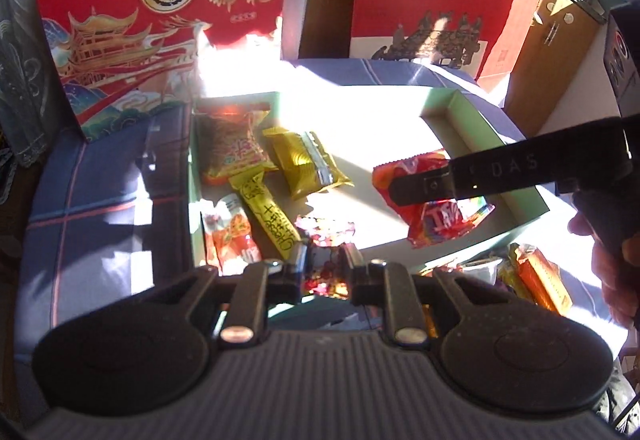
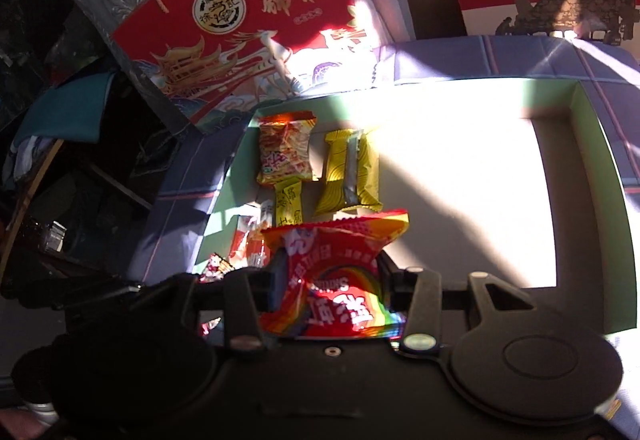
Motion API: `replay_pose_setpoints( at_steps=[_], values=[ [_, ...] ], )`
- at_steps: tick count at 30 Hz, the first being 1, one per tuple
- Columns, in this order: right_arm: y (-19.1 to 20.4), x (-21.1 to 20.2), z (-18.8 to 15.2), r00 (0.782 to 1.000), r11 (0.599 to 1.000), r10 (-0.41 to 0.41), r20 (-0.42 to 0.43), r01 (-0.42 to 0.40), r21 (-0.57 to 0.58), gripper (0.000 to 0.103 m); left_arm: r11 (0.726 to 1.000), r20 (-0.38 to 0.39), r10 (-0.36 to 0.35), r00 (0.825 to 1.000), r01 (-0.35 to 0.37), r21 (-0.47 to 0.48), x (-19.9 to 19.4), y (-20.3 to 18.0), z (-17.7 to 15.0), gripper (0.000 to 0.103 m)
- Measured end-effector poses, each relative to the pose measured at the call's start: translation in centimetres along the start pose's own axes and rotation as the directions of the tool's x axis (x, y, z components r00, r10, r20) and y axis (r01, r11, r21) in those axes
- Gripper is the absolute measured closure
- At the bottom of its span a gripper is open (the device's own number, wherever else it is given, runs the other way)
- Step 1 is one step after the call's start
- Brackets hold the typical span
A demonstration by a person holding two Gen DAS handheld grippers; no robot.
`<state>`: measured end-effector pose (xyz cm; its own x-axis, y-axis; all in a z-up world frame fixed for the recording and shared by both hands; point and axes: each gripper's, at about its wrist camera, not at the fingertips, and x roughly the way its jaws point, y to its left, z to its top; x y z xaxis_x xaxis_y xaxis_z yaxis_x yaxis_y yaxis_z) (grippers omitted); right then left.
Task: Organize snacks
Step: 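Carry both candy packets into the green box and open both tools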
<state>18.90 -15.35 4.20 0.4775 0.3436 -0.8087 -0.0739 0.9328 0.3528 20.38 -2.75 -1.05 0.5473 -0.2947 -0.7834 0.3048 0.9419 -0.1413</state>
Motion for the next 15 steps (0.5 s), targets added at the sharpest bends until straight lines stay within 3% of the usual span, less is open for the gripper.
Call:
replay_pose_setpoints(
  at_steps=[6, 8, 9, 10, 11, 13, 15],
  values=[
    [-1.4, 3.5, 1.4, 0.999, 1.0, 0.003, -0.035, -0.003, 0.021, 0.059, 1.0, -0.058, 0.004, 0.998, -0.004, -0.01, 4.5, -0.1, 1.5, 0.084],
    [-1.6, 4.5, 1.8, 0.999, 0.999, 0.013, -0.048, -0.012, 0.032, 0.054, 1.0, -0.058, 0.025, 0.998, -0.025, -0.007, 5.1, 0.0, 1.7, 0.08],
    [-1.5, 4.7, 1.9, 0.999, 0.999, 0.015, -0.05, -0.013, 0.042, 0.048, 0.999, -0.051, 0.038, 0.998, -0.038, -0.002, 5.2, 0.1, 1.8, 0.073],
    [-1.5, 4.8, 2.1, 0.998, 0.999, 0.023, -0.052, -0.021, 0.05, 0.033, 0.998, -0.043, 0.059, 0.997, -0.059, 0.005, 5.1, 0.1, 1.9, 0.048],
    [-1.3, 4.8, 2.1, 0.998, 0.998, 0.031, -0.048, -0.028, 0.056, 0.026, 0.997, -0.03, 0.075, 0.997, -0.075, 0.007, 4.9, 0.1, 2.0, 0.026],
    [-1.1, 4.6, 2.2, 0.999, 0.999, 0.031, -0.023, -0.03, 0.043, 0.01, 0.995, -0.005, 0.097, 0.995, -0.097, 0.011, 4.4, 0.1, 2.0, 0.013],
    [-0.9, 4.3, 2.3, 1.0, 1.0, 0.02, -0.015, -0.02, 0.023, 0.005, 0.995, -0.004, 0.097, 0.995, -0.097, 0.007, 4.2, 0.2, 2.0, 0.009]
  ],
)
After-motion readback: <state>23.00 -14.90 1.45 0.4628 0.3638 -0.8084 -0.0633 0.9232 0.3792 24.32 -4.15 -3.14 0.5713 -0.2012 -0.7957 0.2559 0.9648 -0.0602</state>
